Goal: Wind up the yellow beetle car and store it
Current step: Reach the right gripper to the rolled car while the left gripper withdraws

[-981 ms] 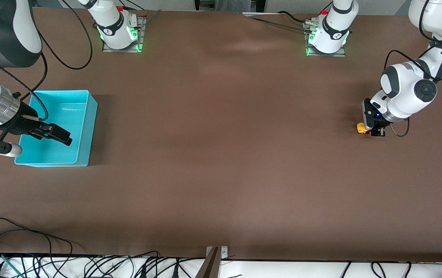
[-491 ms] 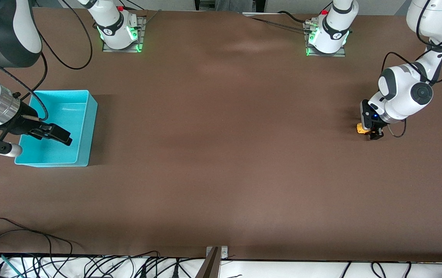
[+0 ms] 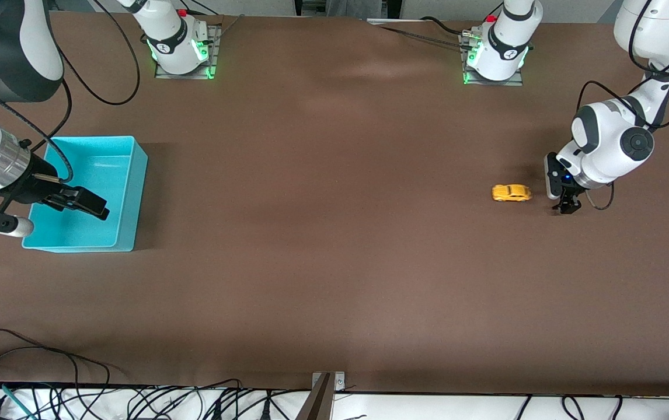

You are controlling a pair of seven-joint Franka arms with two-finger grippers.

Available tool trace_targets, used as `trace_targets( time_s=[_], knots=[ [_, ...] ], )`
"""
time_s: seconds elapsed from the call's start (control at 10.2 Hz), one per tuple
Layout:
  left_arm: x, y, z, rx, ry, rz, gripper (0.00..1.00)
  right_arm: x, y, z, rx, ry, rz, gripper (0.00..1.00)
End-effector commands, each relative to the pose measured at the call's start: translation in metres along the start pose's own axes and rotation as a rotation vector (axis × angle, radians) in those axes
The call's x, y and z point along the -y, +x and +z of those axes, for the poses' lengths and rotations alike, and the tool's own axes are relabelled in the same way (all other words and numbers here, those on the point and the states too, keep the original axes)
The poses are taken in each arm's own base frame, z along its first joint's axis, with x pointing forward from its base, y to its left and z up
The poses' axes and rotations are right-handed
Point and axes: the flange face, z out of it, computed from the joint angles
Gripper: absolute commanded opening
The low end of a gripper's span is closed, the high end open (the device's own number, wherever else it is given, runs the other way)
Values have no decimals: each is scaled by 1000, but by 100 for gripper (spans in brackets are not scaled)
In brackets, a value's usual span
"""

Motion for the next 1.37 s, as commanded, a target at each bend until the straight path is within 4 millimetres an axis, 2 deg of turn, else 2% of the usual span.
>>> trace_targets(
  time_s=[0.0, 0.39, 0.69, 0.88, 1.08, 1.18, 1.28],
  knots=[
    [6, 0, -2, -11, 13, 0, 100, -1, 0, -4, -2, 23, -1, 100],
    [11, 4, -19, -9, 46, 4, 100, -1, 0, -2, 1, 22, -1, 100],
    [17, 2, -56, -10, 95, 4, 100, -2, -1, 1, 12, 19, -8, 100],
    [18, 1, -84, -10, 136, 1, 100, 3, -8, 13, 50, 8, -74, 100],
    [22, 2, -146, -4, 243, 9, 100, 5, -13, 35, 92, 8, -265, 100],
    [18, 7, -170, -16, 247, 18, 100, 13, -20, 48, 121, 10, -390, 100],
    [10, 9, -204, -31, 250, 24, 100, 18, -27, 61, 146, 12, -450, 100]
  ],
)
